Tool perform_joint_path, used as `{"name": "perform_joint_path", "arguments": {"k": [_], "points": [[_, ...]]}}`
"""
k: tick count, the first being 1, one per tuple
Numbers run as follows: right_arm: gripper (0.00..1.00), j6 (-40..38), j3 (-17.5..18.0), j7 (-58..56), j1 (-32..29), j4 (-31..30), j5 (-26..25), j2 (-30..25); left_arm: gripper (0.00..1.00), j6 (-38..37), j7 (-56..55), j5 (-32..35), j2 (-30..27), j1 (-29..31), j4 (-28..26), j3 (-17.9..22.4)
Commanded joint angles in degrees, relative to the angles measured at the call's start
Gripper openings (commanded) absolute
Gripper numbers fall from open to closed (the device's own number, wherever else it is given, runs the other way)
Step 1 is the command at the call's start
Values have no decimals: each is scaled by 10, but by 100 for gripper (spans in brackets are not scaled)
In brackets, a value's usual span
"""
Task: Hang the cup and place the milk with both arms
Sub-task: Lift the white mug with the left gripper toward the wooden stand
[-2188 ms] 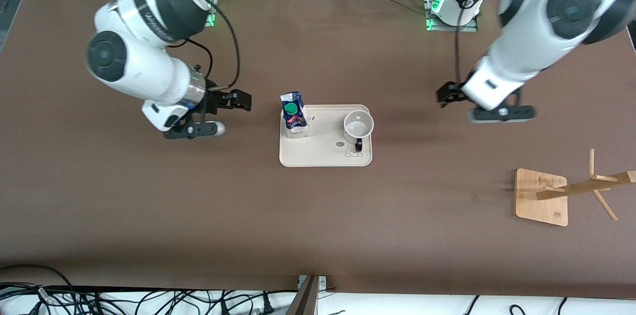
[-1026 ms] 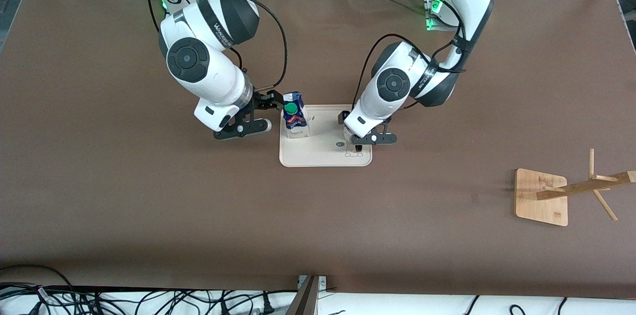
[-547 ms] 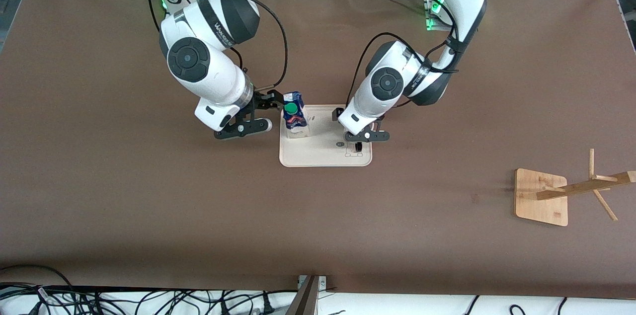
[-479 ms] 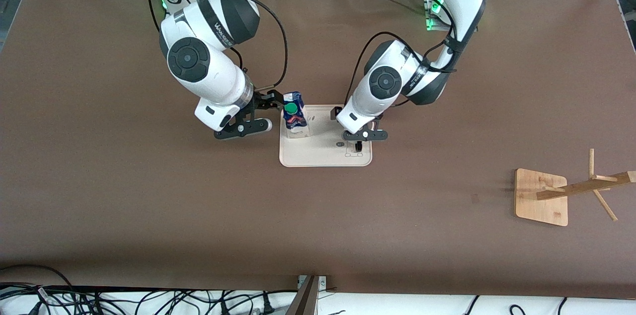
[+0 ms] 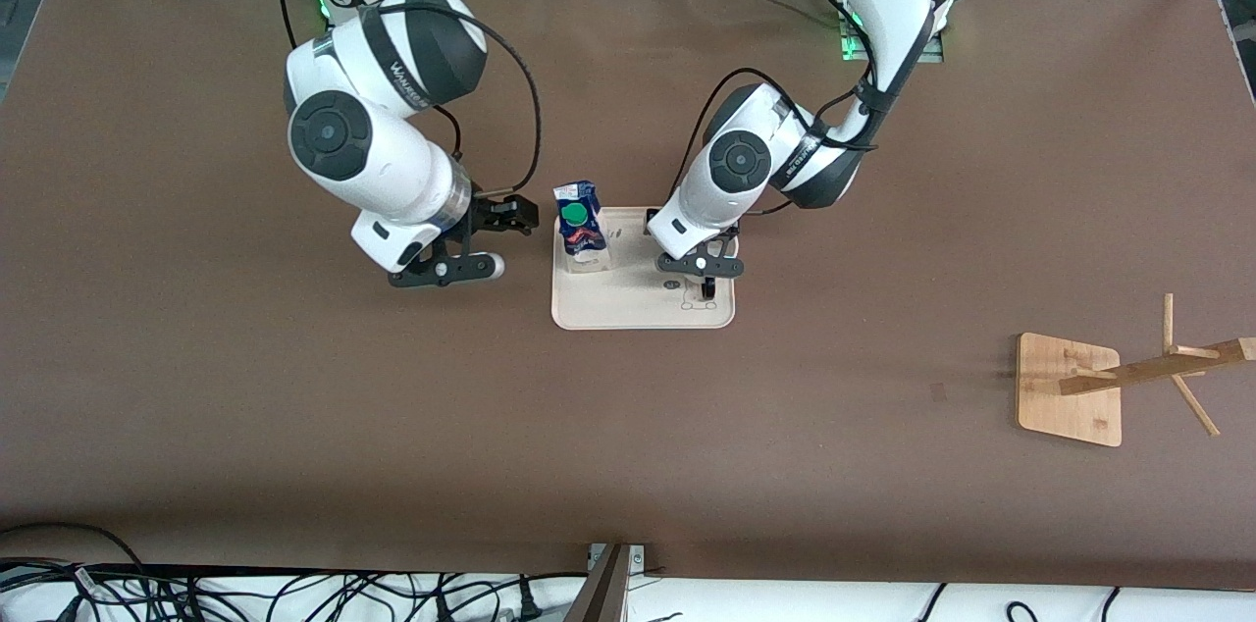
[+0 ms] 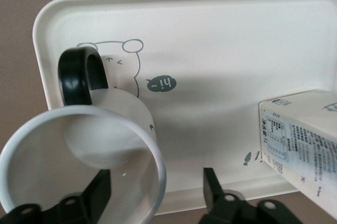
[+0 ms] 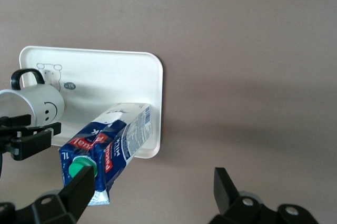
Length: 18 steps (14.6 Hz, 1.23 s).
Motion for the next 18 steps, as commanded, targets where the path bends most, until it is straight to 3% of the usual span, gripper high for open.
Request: {"name": "perform_joint_path", "arguments": {"k": [1, 6, 10, 13, 18], "points": [[100, -5, -3, 6, -2, 0, 11, -9, 0, 0, 46, 8, -10, 14, -18, 2], [100, -5, -10, 1, -2, 0, 11, -9, 0, -8, 53, 8, -42, 33, -30, 2], [100, -5, -10, 1, -2, 0, 12, -9, 0, -57, 50, 1, -93, 57, -30, 2], [100, -5, -10, 0, -2, 0, 12, -9, 0, -127, 84, 2, -158, 116, -28, 1], [100, -5, -3, 11, 5, -2, 12, -8, 0, -257, 274, 13, -244, 251, -10, 2]]}}
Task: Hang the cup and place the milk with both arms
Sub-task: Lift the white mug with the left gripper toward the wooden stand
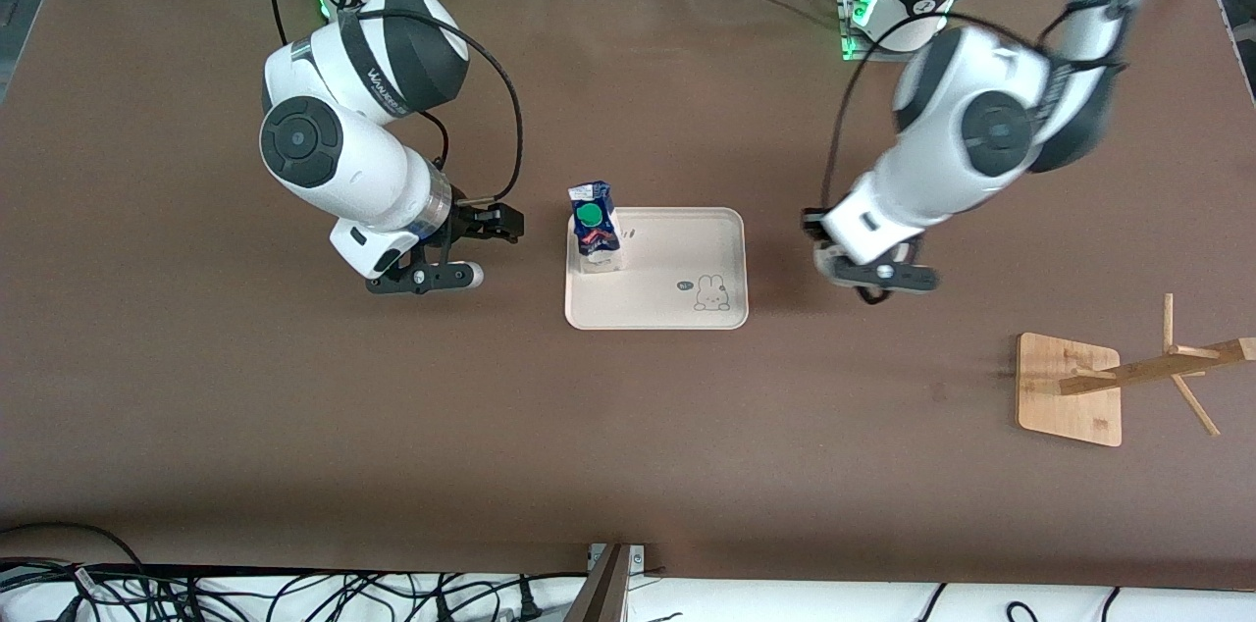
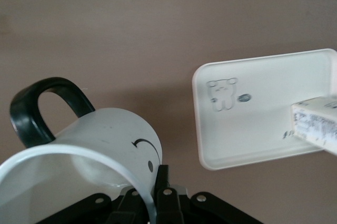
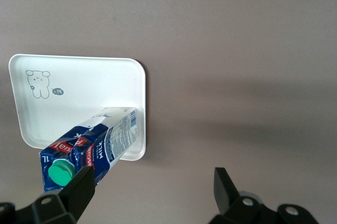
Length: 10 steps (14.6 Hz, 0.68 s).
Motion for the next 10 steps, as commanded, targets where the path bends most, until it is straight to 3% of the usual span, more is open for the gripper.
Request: {"name": "perform_joint_path", "arguments": {"k": [1, 5, 10], "points": [[100, -1, 4, 10, 11, -2, 9, -5, 0, -46, 109, 29, -33, 65, 12, -5], [100, 30, 4, 67, 40, -4, 8, 3, 0, -50, 186, 106, -32, 99, 52, 3], [100, 72, 3, 130, 83, -5, 0, 31, 0, -44, 294, 108, -26, 123, 66, 41]]}}
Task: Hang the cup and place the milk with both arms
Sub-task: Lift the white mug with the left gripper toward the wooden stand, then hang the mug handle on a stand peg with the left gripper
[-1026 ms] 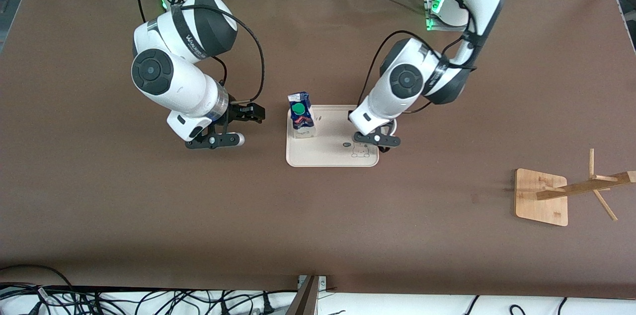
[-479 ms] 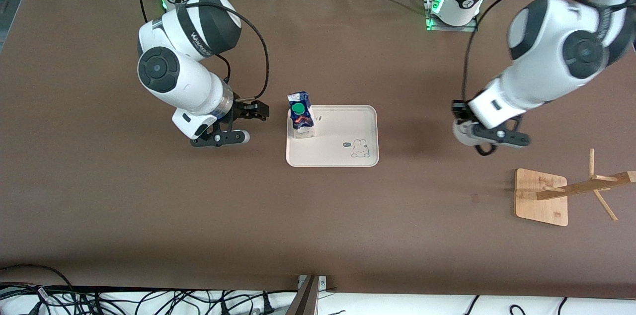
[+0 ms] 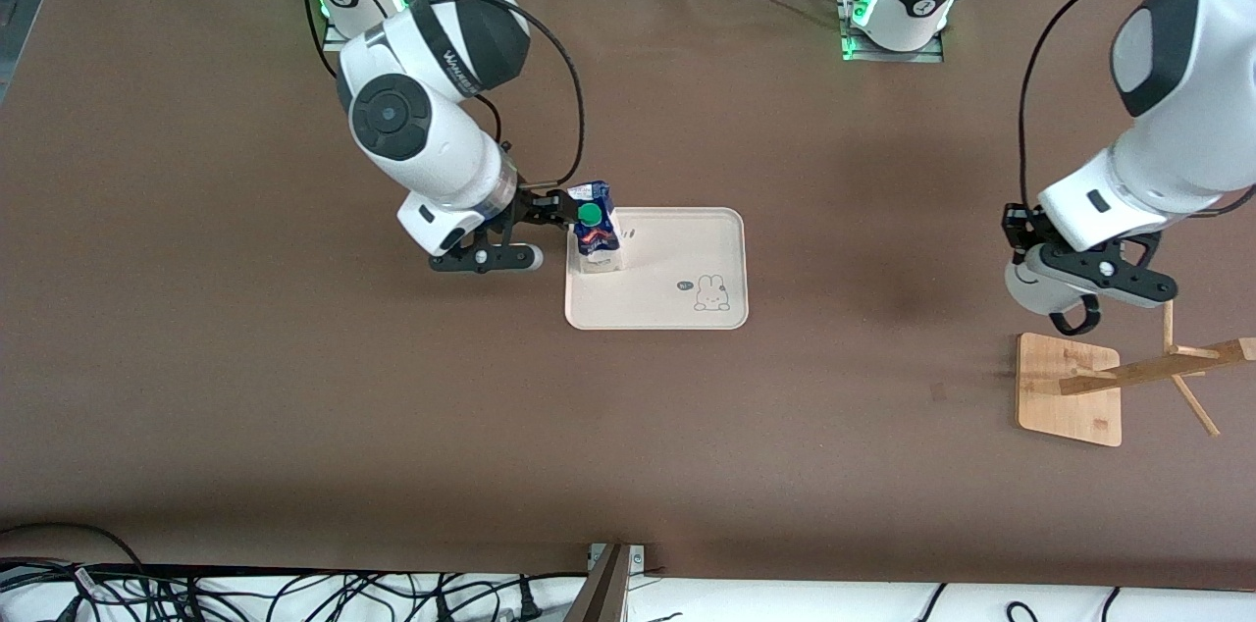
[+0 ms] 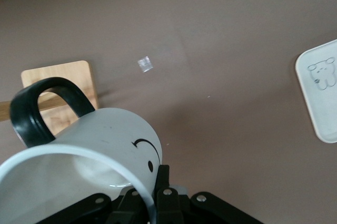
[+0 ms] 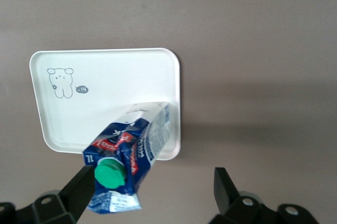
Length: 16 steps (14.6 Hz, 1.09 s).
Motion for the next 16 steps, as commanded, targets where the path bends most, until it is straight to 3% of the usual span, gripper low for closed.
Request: {"name": "perform_joint_path", "arguments": {"k": [1, 9, 16], "points": [[100, 31, -4, 37, 24, -3, -1, 13, 0, -6, 45, 10, 11, 8, 24, 15], [100, 45, -4, 58, 59, -6, -4, 26, 0, 62, 150, 7, 38, 34, 32, 48], [100, 43, -4, 50, 76, -14, -52, 44, 0, 71, 183, -3, 48, 52, 39, 49]]}}
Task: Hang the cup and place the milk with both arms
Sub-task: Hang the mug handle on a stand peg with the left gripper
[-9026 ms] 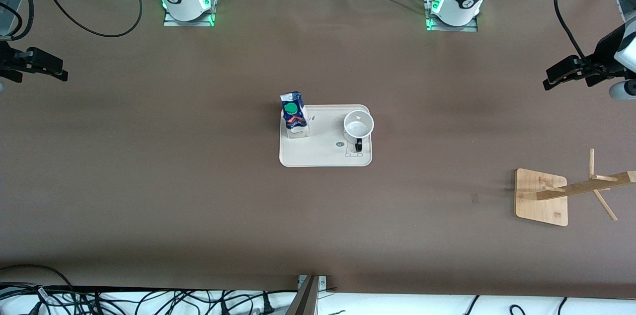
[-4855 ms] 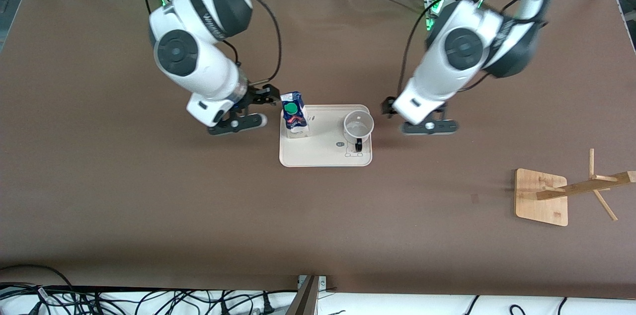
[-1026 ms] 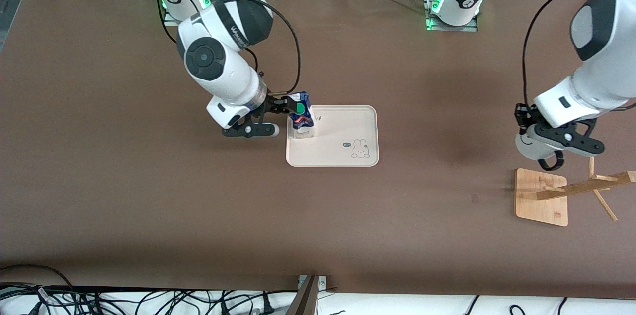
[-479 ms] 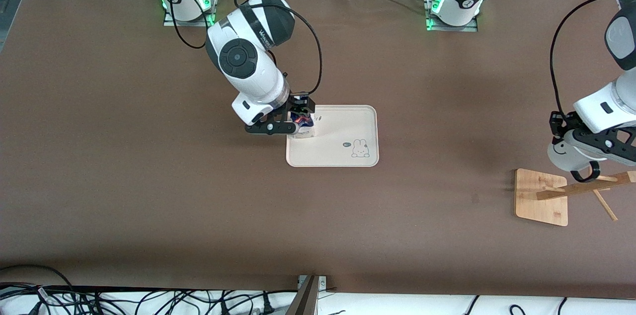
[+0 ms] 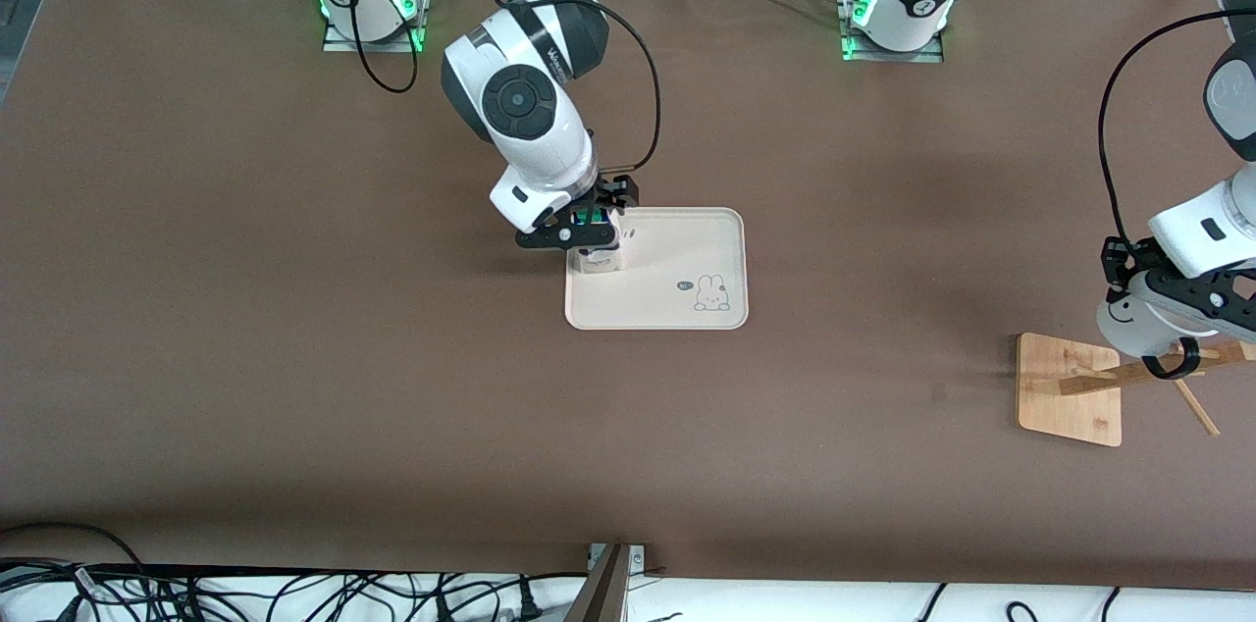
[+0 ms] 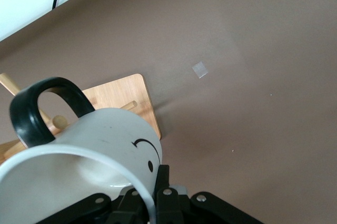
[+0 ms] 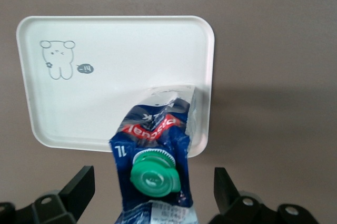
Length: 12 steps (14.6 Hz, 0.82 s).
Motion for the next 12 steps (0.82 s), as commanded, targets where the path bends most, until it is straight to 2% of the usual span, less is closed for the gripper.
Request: {"name": "perform_joint_path", "arguments": {"k": [1, 3, 8, 9, 10, 11, 12], "points": [[100, 2, -4, -4, 6, -4, -18, 5, 0, -3, 40, -6, 8, 14, 20, 3], [100, 0, -4, -20, 6, -5, -18, 5, 0, -3, 56, -8, 11, 14, 20, 16], [100, 0, -3, -22, 6, -14, -18, 5, 0, 36, 72, -18, 38, 32, 13, 17], [94, 1, -3, -23, 6, -14, -18, 5, 0, 36, 76, -18, 42, 32, 13, 17], [71, 1, -3, -23, 6, -13, -18, 5, 0, 36, 76, -18, 42, 32, 13, 17], [52, 1, -3, -24, 6, -13, -18, 5, 24, 36, 75, -18, 42, 32, 13, 17], [41, 2, -3, -30, 6, -13, -18, 5, 81, 37, 74, -20, 43, 32, 13, 17]]}}
